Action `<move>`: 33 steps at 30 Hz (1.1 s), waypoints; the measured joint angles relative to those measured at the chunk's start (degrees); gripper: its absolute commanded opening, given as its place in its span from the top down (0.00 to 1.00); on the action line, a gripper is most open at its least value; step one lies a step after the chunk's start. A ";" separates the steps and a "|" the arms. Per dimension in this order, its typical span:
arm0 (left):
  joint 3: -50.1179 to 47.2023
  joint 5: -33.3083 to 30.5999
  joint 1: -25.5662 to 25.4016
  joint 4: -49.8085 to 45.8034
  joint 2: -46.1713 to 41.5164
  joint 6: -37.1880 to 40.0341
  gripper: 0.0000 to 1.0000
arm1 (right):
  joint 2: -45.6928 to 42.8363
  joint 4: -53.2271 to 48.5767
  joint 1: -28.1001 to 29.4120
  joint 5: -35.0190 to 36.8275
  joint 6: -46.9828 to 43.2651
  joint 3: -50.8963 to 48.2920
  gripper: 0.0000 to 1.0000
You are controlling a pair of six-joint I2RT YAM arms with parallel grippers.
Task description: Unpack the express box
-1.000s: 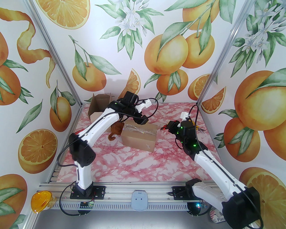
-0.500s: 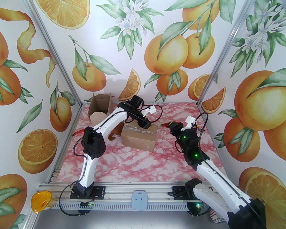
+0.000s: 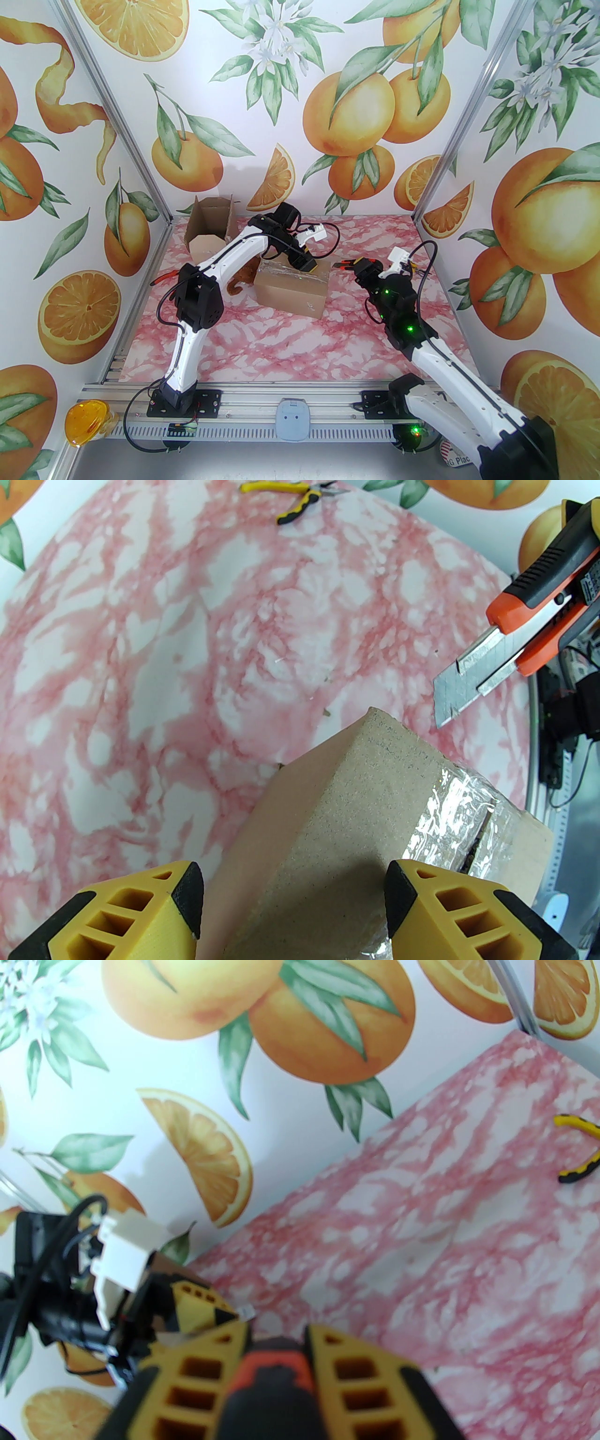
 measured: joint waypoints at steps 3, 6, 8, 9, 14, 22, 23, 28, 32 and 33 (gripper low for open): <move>-0.33 0.37 0.02 0.28 0.00 -0.07 0.33 | 0.00 0.04 0.00 -0.55 0.31 -0.11 1.00; -0.46 0.52 0.07 0.52 0.00 -0.17 0.33 | 0.00 0.46 0.00 -0.81 0.74 -0.55 1.00; -0.46 0.52 0.07 0.57 0.00 -0.17 0.33 | 0.15 0.44 0.00 -1.16 1.05 -0.63 1.00; -0.48 0.50 0.07 0.57 0.00 -0.20 0.33 | 0.17 0.44 0.00 -1.31 1.07 -0.66 1.00; -0.50 0.50 0.13 0.59 0.00 -0.22 0.33 | 0.15 0.42 0.00 -1.62 1.11 -0.68 1.00; -0.55 0.39 0.13 0.57 0.00 -0.37 0.34 | -0.90 -0.26 0.00 -1.62 1.25 -0.96 1.00; -0.55 0.39 0.11 0.61 0.00 -0.37 0.34 | -1.27 -0.48 0.00 -1.62 1.25 -1.03 1.00; -0.57 0.37 0.11 0.59 0.00 -0.39 0.34 | -2.14 -1.42 0.00 -1.62 1.27 -1.05 1.00; -0.55 0.37 0.11 0.59 0.00 -0.39 0.34 | -2.19 -1.79 0.00 -1.66 1.33 -1.05 1.00; -0.57 0.35 0.13 0.61 0.00 -0.39 0.34 | -2.14 -1.86 0.00 -1.84 1.49 -1.05 1.00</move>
